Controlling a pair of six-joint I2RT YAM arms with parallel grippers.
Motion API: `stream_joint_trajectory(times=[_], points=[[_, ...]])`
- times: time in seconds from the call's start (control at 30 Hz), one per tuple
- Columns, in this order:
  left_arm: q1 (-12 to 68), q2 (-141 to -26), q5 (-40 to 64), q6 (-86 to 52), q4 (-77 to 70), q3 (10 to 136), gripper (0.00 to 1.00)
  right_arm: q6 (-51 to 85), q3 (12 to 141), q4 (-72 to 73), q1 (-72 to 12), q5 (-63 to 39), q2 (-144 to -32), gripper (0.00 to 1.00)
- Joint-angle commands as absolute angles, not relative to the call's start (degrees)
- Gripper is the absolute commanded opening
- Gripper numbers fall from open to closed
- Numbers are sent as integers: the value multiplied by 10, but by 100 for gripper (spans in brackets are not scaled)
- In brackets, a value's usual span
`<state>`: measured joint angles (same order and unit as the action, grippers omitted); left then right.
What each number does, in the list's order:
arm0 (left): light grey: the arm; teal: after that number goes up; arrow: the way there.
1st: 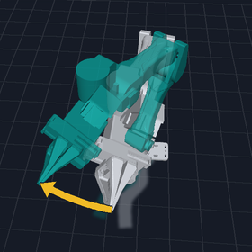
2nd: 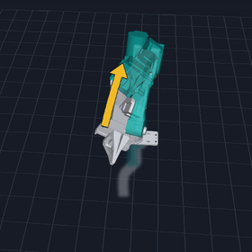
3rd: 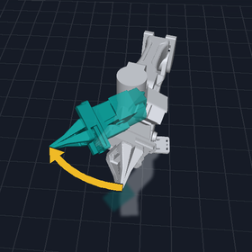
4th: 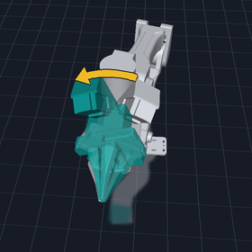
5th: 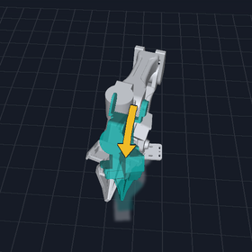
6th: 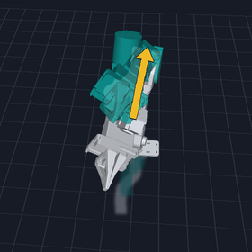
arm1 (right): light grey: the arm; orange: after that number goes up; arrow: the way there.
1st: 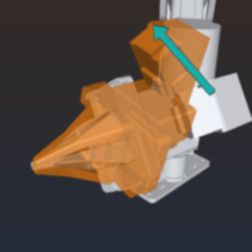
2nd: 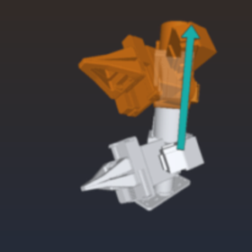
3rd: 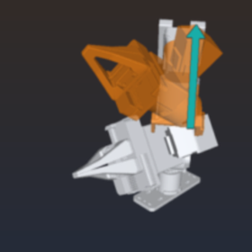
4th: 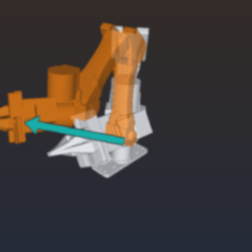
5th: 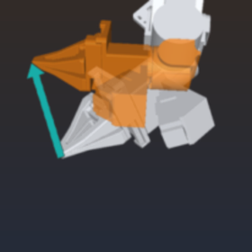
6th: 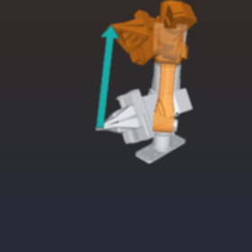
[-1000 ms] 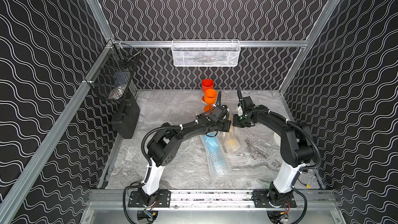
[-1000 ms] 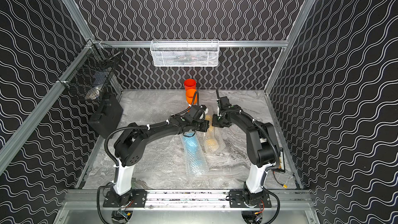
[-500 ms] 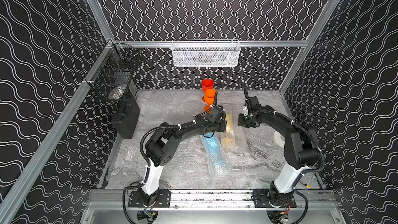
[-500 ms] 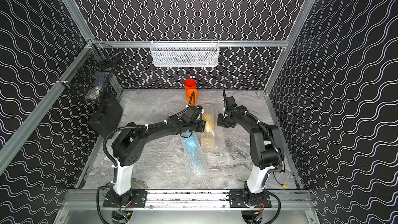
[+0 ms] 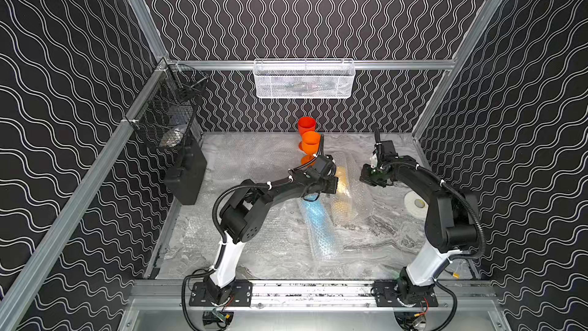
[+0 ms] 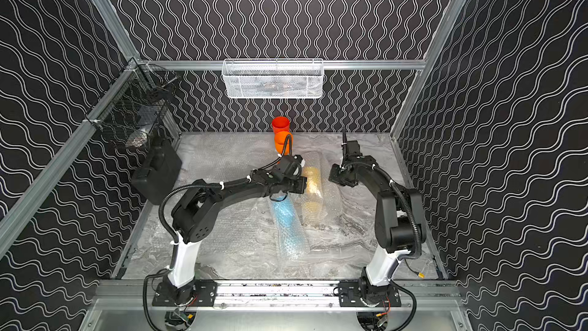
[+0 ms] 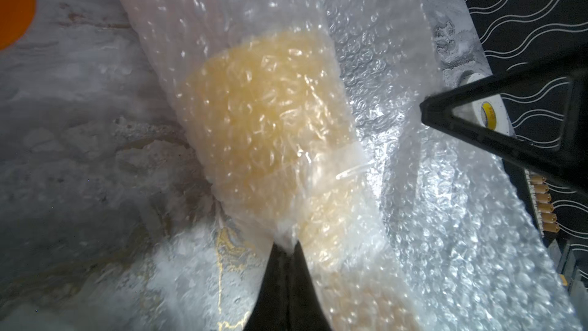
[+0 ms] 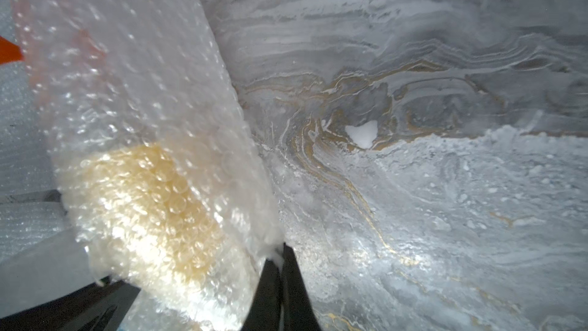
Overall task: Unpack wine glasses from bubble wrap
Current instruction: Unwrap the wine glass from the bubble wrap.
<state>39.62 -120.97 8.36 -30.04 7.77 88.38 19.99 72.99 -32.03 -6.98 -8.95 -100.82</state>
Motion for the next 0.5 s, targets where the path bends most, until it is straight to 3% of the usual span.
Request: stream_joint_trajectory(times=[0.0,0.47], points=[[396,-1233,85,-300,85,922,1,211,745,-299,-56,-96,-1005,2],[390,-1418,78,-287,160,1218,0,229,850,-278,13,-115,-1080,2]])
